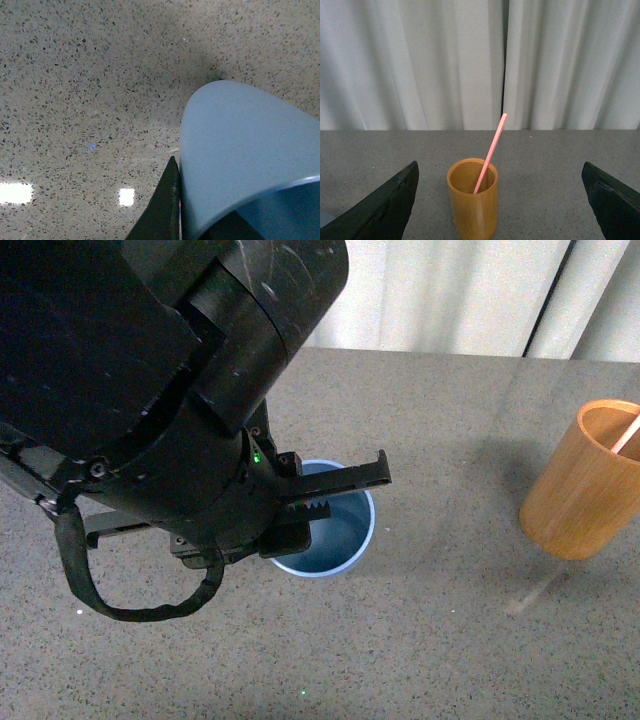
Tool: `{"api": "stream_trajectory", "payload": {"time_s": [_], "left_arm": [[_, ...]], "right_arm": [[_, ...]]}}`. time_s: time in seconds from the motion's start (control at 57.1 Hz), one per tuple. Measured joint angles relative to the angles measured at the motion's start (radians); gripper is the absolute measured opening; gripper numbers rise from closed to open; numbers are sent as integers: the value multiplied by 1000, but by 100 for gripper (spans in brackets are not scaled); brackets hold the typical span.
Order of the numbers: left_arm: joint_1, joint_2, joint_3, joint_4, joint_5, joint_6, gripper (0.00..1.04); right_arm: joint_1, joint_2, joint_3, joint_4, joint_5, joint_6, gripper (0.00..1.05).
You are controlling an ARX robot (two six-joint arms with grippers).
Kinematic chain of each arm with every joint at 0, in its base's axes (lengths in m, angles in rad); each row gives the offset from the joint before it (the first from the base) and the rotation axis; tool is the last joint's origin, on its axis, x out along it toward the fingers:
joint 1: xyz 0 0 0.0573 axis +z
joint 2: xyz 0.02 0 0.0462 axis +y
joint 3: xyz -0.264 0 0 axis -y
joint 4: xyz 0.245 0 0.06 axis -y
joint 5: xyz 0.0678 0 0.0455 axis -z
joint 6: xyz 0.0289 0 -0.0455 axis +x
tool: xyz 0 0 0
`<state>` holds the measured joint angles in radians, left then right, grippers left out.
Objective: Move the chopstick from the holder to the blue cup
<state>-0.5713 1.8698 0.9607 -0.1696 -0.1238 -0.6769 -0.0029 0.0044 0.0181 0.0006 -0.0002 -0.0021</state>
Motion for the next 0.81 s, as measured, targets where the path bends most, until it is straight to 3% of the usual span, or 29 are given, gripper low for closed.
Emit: {"api": "stream_trajectory", "payload": {"time_s": [0.595,0.805], "left_arm": [[-14,83,70,-2,-21,1,4],[-14,82,82,-19,-13,2,35]], "right_arm": [[0,0,0,0,0,0,95],[0,0,0,0,0,0,95]]}}
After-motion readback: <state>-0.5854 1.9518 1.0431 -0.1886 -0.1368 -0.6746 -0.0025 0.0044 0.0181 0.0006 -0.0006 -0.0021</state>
